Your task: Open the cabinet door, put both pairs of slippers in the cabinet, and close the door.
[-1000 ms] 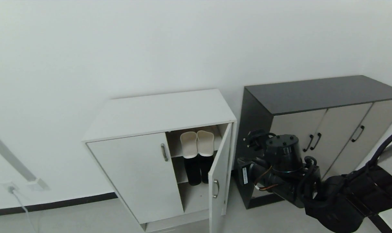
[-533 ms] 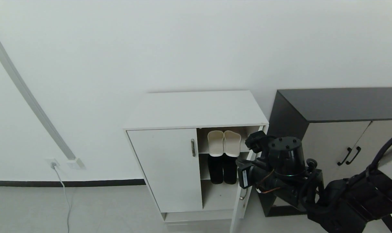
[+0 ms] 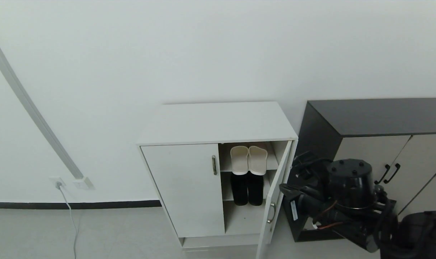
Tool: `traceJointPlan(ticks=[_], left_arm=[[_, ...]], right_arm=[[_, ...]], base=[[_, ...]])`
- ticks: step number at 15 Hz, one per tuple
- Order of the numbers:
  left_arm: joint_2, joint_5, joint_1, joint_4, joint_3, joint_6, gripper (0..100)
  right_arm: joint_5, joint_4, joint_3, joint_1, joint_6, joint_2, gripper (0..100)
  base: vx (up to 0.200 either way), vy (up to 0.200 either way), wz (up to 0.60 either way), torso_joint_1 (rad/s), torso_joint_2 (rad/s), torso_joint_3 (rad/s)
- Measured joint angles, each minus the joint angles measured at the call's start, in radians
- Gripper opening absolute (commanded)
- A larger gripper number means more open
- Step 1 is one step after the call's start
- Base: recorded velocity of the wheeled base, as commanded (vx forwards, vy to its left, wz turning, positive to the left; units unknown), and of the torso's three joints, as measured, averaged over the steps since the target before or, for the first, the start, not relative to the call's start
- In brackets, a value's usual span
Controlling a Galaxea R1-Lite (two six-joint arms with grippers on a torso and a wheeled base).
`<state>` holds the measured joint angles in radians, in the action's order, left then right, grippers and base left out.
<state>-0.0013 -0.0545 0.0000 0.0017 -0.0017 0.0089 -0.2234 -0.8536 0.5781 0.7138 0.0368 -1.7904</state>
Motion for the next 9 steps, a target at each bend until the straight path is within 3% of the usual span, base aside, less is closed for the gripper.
traceJointPlan(ticks=[4, 9], left_arm=[[0.000, 0.000, 0.000, 0.000, 0.000, 0.000, 0], [0.000, 0.001, 0.000, 0.000, 0.000, -0.001, 0]], right_arm=[[0.009, 0.004, -0.154, -0.005, -0.019, 0.067, 0], [0.011, -0.059, -0.156, -0.003, -0.001, 0.000, 0]], base=[[0.000, 0.000, 0.00, 0.000, 0.00, 0.000], [0.000, 0.000, 0.00, 0.000, 0.00, 0.000]])
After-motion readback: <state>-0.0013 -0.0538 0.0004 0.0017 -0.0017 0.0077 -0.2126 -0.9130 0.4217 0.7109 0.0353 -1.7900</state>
